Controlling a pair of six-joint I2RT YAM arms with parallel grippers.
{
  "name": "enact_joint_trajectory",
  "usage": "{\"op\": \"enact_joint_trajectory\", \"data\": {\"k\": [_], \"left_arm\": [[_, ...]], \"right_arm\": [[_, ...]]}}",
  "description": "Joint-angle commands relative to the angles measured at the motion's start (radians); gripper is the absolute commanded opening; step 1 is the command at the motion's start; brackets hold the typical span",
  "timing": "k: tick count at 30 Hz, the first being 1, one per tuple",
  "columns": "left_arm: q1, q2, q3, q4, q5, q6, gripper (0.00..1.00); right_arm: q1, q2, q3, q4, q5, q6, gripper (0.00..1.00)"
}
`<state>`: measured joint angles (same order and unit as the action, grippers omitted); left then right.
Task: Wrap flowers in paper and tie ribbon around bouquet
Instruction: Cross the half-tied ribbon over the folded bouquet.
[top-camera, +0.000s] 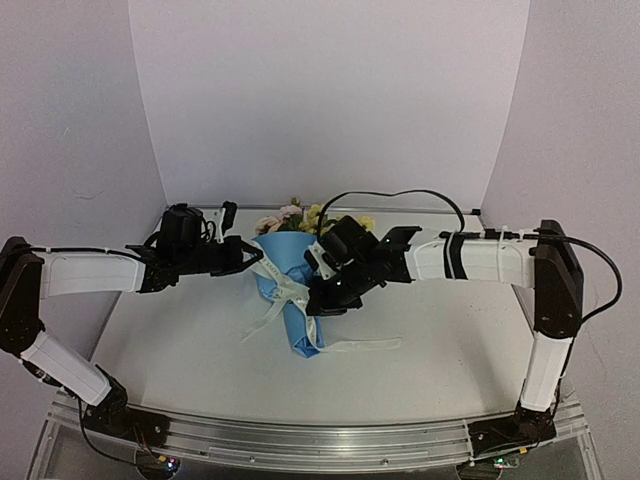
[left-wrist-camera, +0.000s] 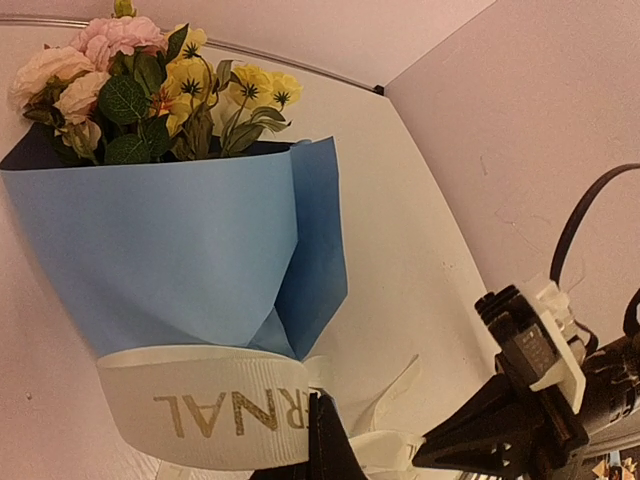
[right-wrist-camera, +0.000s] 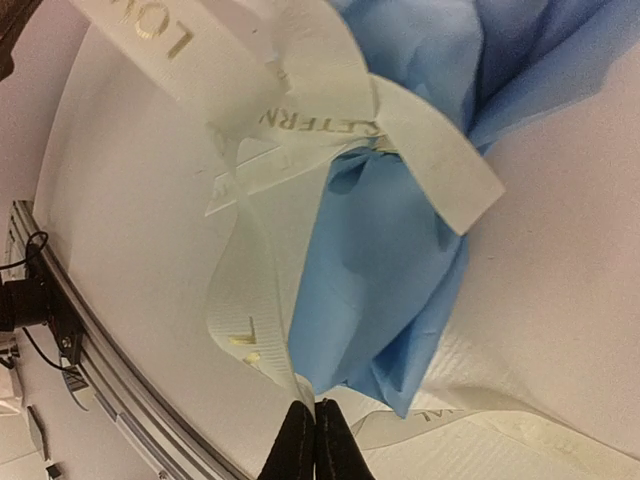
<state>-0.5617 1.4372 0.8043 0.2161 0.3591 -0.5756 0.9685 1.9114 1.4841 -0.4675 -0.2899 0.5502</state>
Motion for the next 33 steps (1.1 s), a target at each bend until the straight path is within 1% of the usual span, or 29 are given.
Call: {"op": "enact_joint_trajectory", "data": {"k": [1, 6, 10, 19, 27, 30, 33], "left_arm": [[0.006, -0.01, 0.031, 0.011, 0.06, 0.022, 0.0], [0.006, -0.003, 0.029, 0.021, 0.09, 0.021, 0.0], [0.006, -0.004, 0.03, 0.023, 0.106, 0.022, 0.0], [0.006, -0.025, -0.006, 0.051, 0.142, 0.013, 0.0], [0.005, -0.037, -0.025, 0.069, 0.203, 0.012, 0.0], [0.004, -0.051, -0.036, 0.074, 0.225, 0.013, 0.0], [0.003, -0.07, -0.044, 0.075, 0.241, 0.018, 0.0]], "right_arm": [[-0.021, 0.013, 0.13, -0.204, 0.153, -0.107, 0.03], [-0.028, 0.111, 0.227, -0.209, 0.153, -0.158, 0.02], [-0.027, 0.198, 0.306, -0.19, 0.129, -0.148, 0.01], [-0.027, 0.281, 0.333, -0.116, 0.162, -0.039, 0.02], [-0.027, 0.311, 0.376, -0.11, 0.31, 0.077, 0.06], [-0.028, 0.337, 0.405, -0.112, 0.319, 0.104, 0.08], [-0.029, 0.334, 0.398, -0.112, 0.309, 0.115, 0.11]]}}
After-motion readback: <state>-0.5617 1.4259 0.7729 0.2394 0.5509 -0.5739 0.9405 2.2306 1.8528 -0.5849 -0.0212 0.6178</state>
